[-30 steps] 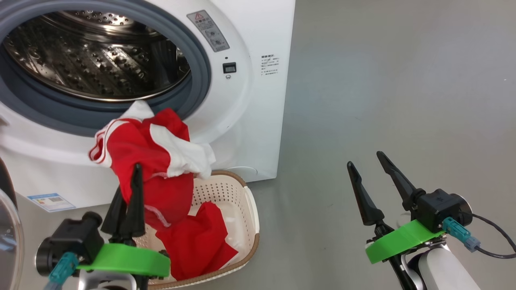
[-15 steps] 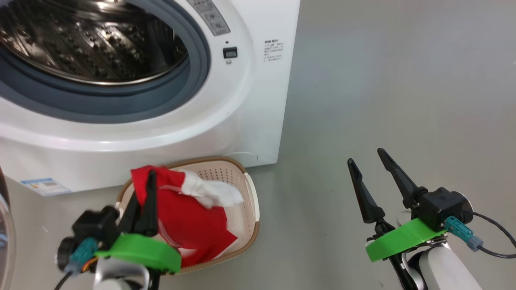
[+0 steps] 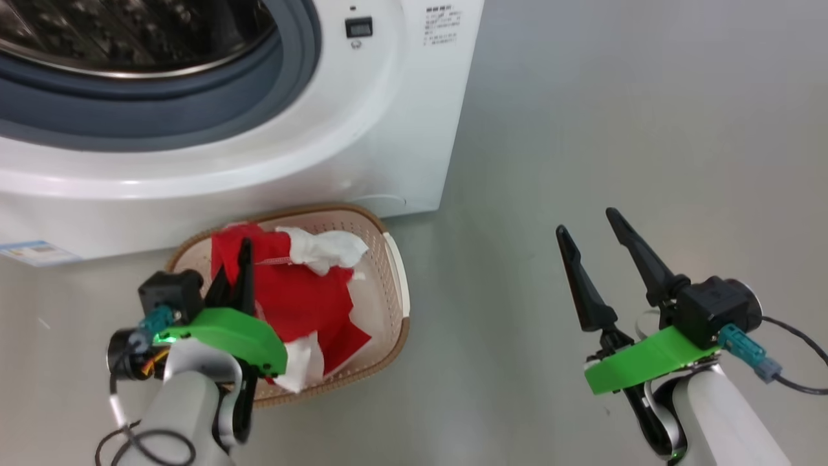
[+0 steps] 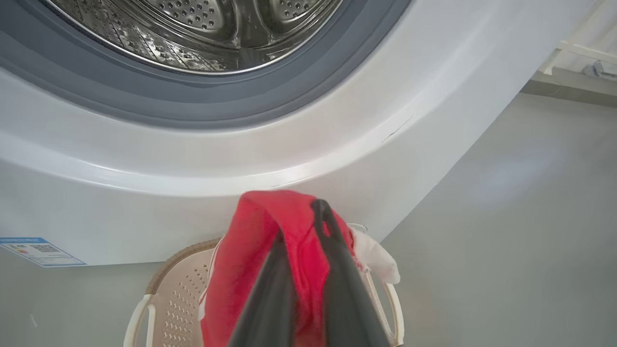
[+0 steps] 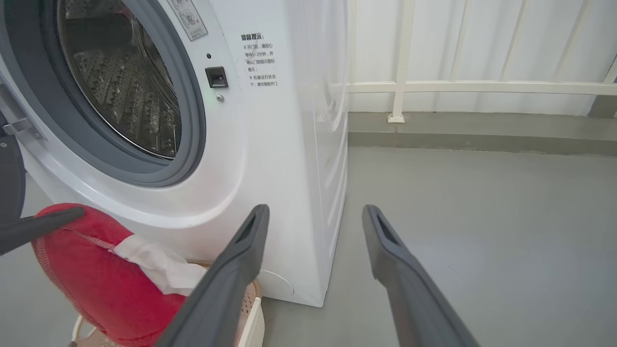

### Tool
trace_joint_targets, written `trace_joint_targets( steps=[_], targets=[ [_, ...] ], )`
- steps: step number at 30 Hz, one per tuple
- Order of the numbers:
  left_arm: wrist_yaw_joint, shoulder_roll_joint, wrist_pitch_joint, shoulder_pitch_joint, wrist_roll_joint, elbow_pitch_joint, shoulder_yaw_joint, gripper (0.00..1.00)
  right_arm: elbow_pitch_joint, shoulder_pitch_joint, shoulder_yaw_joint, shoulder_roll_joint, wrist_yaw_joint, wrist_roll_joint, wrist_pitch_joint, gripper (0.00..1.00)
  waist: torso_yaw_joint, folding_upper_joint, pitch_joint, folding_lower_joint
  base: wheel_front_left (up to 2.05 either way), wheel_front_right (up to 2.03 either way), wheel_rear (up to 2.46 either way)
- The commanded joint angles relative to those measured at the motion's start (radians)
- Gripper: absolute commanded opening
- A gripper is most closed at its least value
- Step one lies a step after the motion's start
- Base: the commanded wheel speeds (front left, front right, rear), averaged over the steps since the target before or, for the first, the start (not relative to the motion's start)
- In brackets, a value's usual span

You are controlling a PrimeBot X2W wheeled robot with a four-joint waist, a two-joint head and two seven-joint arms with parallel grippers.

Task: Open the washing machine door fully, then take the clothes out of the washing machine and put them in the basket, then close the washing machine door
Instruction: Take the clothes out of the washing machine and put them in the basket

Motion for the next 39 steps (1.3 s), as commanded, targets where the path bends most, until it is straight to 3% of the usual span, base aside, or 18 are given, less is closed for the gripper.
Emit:
trace_joint_targets(
  steps=[1,17,24,33,36,37,38,39],
  targets=[
    [-0.006,0.015,-0.014,-0.033,-0.008,0.000,0.028,0.00,-0.028,-0.022,0.019,0.003,0.006,0.000,-0.006,1.00,-0.007,0.0000,0.039,-0.0001,0.00,0.00,0.00],
    [-0.094,0.010,0.115,-0.260,-0.096,0.499,0.041,0.00,-0.035,-0.077,0.042,0.003,0.006,0.006,-0.006,1.00,-0.051,0.0000,0.163,-0.0001,0.00,0.00,0.00],
    [-0.112,0.026,0.143,-0.310,-0.115,0.614,0.046,0.00,-0.041,-0.091,0.054,0.003,0.006,0.015,-0.006,1.00,-0.075,0.0000,0.205,-0.0001,0.00,0.00,0.00],
    [-0.118,0.030,0.137,-0.345,-0.121,0.662,0.039,0.00,-0.047,-0.106,0.057,0.003,0.006,0.017,-0.006,1.00,-0.087,0.0000,0.248,-0.0001,0.00,0.00,0.00],
    [-0.115,0.031,0.130,-0.351,-0.120,0.668,0.033,0.42,-0.046,-0.108,0.056,0.003,0.006,0.018,-0.006,1.00,-0.087,0.0000,0.254,-0.0001,0.00,0.00,0.00],
    [-0.113,0.030,0.127,-0.352,-0.119,0.670,0.031,0.67,-0.046,-0.108,0.054,0.003,0.006,0.019,-0.006,1.00,-0.087,0.0000,0.255,-0.0001,0.00,0.00,0.00],
    [-0.112,0.030,0.125,-0.354,-0.119,0.672,0.029,1.00,-0.046,-0.108,0.052,0.003,0.006,0.019,-0.006,1.00,-0.086,0.0000,0.256,-0.0001,0.00,0.00,0.00],
    [-0.111,0.030,0.124,-0.355,-0.119,0.673,0.028,1.00,-0.046,-0.108,0.050,0.003,0.006,0.019,-0.006,1.00,-0.085,0.0000,0.256,-0.0001,0.00,0.00,0.00]
  ],
)
